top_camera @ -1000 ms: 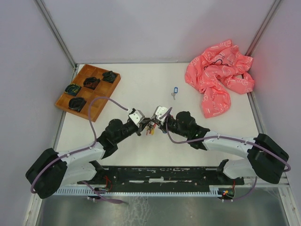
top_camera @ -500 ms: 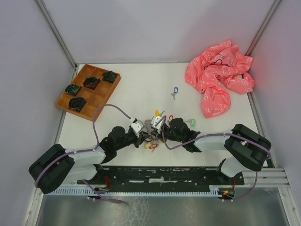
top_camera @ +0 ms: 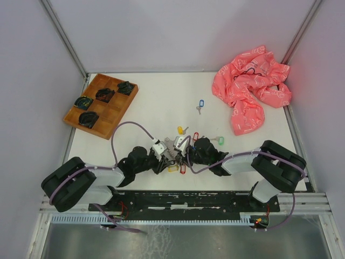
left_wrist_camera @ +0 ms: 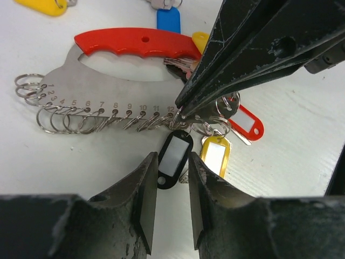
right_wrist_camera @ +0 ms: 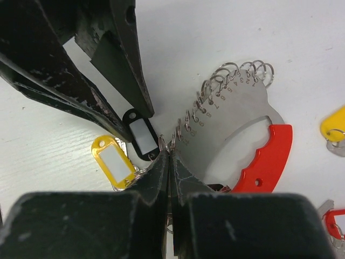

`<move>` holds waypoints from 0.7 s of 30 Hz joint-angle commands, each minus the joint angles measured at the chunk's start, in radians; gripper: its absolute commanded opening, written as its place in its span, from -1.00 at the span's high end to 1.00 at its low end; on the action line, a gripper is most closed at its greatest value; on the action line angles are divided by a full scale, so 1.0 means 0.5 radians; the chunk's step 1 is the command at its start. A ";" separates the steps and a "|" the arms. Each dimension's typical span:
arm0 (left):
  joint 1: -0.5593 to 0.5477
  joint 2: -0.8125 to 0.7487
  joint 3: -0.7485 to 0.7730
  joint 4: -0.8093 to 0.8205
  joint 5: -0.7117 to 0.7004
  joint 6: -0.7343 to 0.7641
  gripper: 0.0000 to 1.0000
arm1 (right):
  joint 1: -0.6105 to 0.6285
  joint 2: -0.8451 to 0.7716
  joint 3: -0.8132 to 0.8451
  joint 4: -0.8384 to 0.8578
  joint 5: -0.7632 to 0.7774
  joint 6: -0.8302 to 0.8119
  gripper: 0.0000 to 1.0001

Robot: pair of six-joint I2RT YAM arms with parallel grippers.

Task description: Put the keys on the keyring

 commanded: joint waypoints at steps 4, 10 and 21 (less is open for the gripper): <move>-0.008 0.193 0.085 0.359 0.085 0.023 0.29 | 0.005 0.039 0.031 0.136 -0.092 0.030 0.89; -0.010 0.249 0.013 0.603 0.105 0.063 0.35 | 0.001 0.005 0.017 0.145 -0.100 0.024 0.89; -0.010 0.398 0.059 0.636 0.199 0.121 0.42 | -0.021 -0.150 -0.023 0.124 -0.138 -0.058 0.93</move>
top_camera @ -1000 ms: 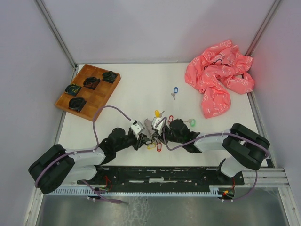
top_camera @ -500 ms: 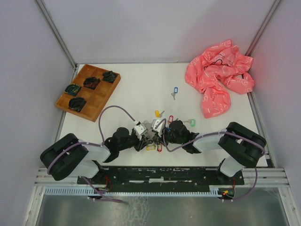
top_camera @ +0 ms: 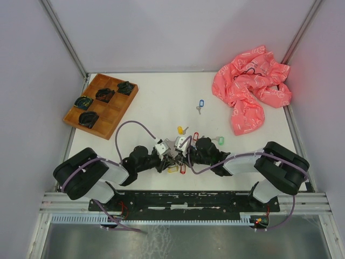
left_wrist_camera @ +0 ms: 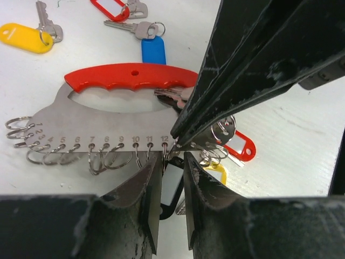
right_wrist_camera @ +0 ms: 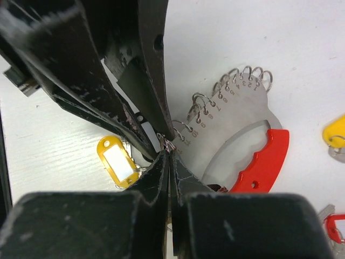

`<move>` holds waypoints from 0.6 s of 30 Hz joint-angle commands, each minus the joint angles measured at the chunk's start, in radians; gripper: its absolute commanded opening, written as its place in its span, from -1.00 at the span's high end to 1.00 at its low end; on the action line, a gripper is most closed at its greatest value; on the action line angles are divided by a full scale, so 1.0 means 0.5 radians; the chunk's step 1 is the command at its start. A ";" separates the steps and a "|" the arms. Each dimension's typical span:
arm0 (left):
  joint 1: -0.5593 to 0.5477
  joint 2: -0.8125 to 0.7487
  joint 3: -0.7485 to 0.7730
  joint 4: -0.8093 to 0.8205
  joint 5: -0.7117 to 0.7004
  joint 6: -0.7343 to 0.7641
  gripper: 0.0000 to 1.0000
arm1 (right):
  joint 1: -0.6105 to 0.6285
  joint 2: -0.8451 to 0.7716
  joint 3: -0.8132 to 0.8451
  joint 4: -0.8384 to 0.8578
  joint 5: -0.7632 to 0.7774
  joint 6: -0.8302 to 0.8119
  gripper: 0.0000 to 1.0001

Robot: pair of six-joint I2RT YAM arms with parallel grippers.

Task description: Put the keys on the keyring

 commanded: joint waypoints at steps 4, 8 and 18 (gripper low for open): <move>-0.009 0.036 0.045 0.126 0.091 0.103 0.42 | -0.016 -0.204 0.002 0.008 -0.084 -0.127 0.93; -0.010 0.011 0.031 0.154 0.113 0.120 0.42 | -0.019 -0.221 0.009 -0.038 -0.114 -0.166 0.93; -0.008 -0.106 -0.059 0.276 0.095 0.164 0.46 | -0.019 -0.208 -0.026 -0.027 -0.093 -0.227 0.93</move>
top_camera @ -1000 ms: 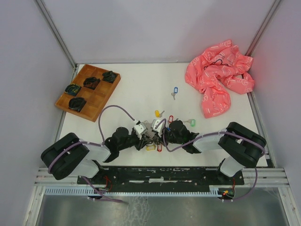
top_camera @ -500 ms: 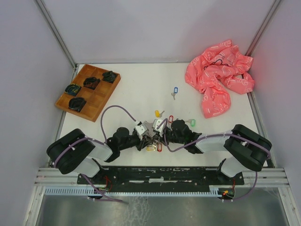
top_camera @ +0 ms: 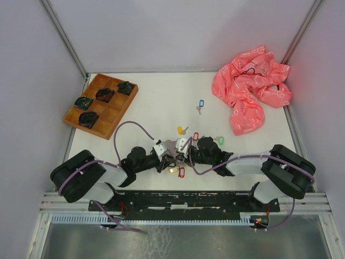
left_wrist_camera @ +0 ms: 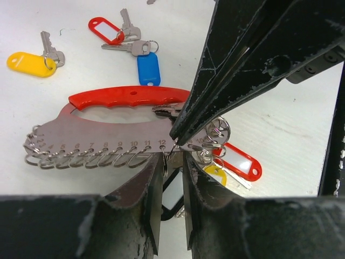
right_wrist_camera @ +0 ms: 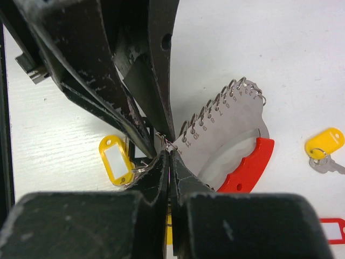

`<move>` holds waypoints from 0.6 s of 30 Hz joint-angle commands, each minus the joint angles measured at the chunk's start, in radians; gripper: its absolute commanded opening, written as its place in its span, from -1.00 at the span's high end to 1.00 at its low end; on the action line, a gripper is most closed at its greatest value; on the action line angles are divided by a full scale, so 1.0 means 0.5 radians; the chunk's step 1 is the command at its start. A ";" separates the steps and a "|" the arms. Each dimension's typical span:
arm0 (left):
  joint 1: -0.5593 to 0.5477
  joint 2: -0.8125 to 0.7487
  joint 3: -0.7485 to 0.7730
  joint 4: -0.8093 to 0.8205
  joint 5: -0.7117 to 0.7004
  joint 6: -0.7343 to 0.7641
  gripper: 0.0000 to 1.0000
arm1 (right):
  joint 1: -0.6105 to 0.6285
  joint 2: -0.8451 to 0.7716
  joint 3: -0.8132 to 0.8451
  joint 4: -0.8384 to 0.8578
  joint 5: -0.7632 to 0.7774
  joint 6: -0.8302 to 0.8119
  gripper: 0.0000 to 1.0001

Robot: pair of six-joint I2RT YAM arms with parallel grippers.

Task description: Put the keys on the keyring

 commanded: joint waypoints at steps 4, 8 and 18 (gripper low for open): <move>-0.007 -0.053 -0.013 0.182 0.059 0.134 0.55 | -0.009 -0.045 -0.014 0.082 -0.082 -0.051 0.93; -0.009 -0.049 -0.008 0.210 0.149 0.148 0.55 | -0.008 -0.042 -0.005 0.053 -0.131 -0.077 0.93; -0.008 0.002 0.051 0.124 0.238 0.178 0.75 | -0.011 -0.102 0.006 -0.003 -0.184 -0.126 0.93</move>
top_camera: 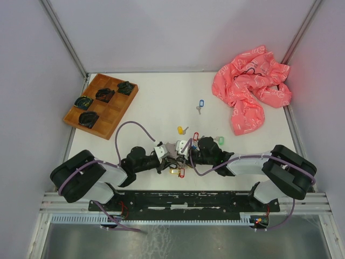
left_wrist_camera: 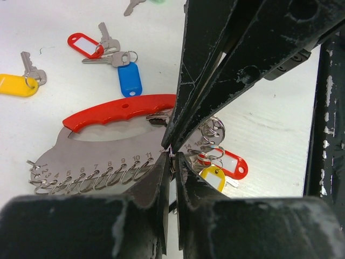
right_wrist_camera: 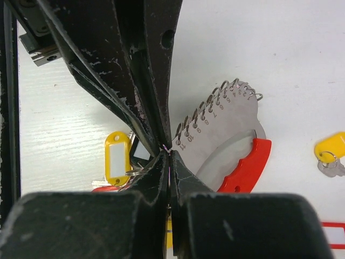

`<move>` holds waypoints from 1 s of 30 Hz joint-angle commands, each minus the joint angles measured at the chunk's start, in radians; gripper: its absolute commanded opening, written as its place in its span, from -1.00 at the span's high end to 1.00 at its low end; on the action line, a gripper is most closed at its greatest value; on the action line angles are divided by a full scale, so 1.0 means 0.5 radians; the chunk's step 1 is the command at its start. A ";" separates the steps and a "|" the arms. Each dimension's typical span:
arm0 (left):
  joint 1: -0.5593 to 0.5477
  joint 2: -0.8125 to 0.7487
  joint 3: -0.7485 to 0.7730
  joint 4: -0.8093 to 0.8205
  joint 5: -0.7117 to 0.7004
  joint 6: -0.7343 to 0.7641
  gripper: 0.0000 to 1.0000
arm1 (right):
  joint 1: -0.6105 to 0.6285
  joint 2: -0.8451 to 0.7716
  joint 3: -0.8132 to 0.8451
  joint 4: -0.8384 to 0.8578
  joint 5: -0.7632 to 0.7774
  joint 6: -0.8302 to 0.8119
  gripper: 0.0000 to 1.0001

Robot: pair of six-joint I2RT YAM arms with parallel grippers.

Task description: Put the keys on the keyring

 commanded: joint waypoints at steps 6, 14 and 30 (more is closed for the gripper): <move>-0.008 0.012 0.076 0.019 0.056 0.111 0.94 | -0.002 -0.173 0.020 -0.005 -0.055 -0.049 0.89; -0.009 -0.091 0.076 -0.112 0.015 0.185 0.95 | -0.024 -0.375 0.040 -0.297 0.027 -0.097 0.49; -0.015 -0.194 0.106 -0.291 0.065 0.390 0.95 | -0.074 -0.220 0.100 -0.297 -0.109 -0.128 0.44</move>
